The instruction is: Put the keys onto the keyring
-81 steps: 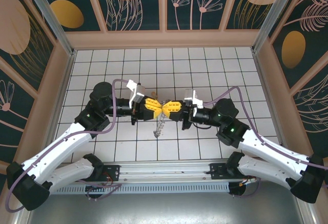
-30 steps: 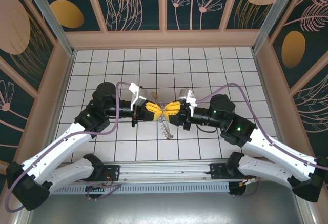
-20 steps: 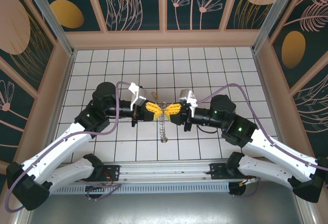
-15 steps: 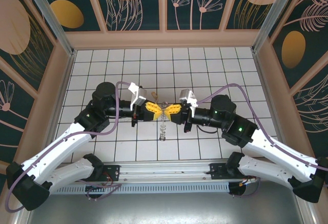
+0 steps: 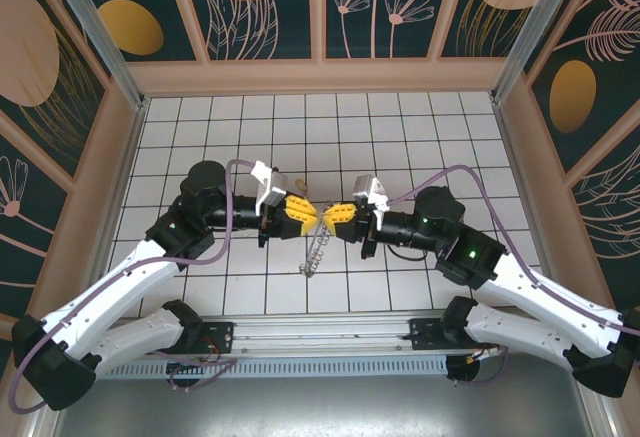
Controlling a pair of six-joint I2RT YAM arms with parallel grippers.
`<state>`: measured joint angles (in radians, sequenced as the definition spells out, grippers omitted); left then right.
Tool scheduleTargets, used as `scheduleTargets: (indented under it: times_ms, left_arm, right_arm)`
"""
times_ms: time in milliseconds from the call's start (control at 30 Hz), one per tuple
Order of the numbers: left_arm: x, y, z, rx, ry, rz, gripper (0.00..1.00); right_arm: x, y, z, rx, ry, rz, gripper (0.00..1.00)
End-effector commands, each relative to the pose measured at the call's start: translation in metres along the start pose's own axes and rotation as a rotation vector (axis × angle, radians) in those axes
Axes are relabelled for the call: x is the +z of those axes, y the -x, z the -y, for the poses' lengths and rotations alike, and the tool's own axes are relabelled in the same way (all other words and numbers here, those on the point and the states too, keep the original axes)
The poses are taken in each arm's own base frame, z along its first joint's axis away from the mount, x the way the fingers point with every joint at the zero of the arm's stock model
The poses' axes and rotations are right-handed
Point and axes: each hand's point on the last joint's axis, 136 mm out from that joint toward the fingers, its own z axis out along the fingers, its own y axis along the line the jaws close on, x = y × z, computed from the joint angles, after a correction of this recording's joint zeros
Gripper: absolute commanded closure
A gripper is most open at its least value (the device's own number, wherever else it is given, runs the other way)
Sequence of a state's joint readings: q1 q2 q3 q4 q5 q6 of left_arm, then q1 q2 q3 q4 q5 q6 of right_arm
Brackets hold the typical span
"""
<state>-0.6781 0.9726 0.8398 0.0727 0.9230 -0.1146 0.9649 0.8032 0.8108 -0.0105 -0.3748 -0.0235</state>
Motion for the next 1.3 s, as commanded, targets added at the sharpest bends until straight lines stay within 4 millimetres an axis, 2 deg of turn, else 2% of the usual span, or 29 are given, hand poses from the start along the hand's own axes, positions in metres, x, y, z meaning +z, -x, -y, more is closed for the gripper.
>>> scheduleTargets:
  times_ms: [0,100,267,400,567,600,633,800,900,1067,1267]
  left_arm:
    - [0.002,-0.002,-0.011,-0.029,0.045,-0.010,0.68]
    - [0.002,-0.010,-0.020,-0.078,0.094,-0.027,0.57]
    - [-0.004,-0.021,-0.055,-0.153,0.274,-0.072,0.53]
    - [-0.015,-0.045,-0.109,-0.323,0.438,-0.121,0.52]
    - [-0.034,-0.086,-0.180,-0.544,0.639,-0.169,0.50]
    - [-0.036,-0.100,-0.192,-0.568,0.683,-0.213,0.50]
    - [-0.034,-0.101,-0.204,-0.575,0.711,-0.235,0.51]
    - [-0.029,-0.142,-0.250,-0.644,0.809,-0.340,0.56]
    - [-0.029,-0.164,-0.275,-0.665,0.875,-0.396,0.63]
    - [-0.024,-0.198,-0.301,-0.696,0.912,-0.485,0.69]
    - [-0.023,-0.223,-0.312,-0.714,0.923,-0.545,0.70]
  right_arm:
    - [-0.012,0.023,0.007,-0.061,-0.072,0.081,1.00]
    - [-0.013,0.017,0.018,-0.056,-0.131,0.073,1.00]
    - [-0.011,-0.001,0.037,-0.039,-0.202,0.043,1.00]
    - [-0.013,-0.016,0.052,-0.021,-0.265,0.040,1.00]
    - [-0.017,-0.039,0.057,-0.004,-0.270,0.046,1.00]
    - [-0.017,-0.044,0.058,-0.003,-0.269,0.038,1.00]
    - [-0.016,-0.049,0.059,-0.003,-0.265,0.030,1.00]
    - [-0.017,-0.069,0.064,0.014,-0.266,-0.007,1.00]
    - [-0.018,-0.082,0.068,0.035,-0.269,-0.016,1.00]
    - [-0.018,-0.094,0.076,0.047,-0.277,-0.023,1.00]
    - [-0.018,-0.098,0.084,0.061,-0.270,-0.017,1.00]
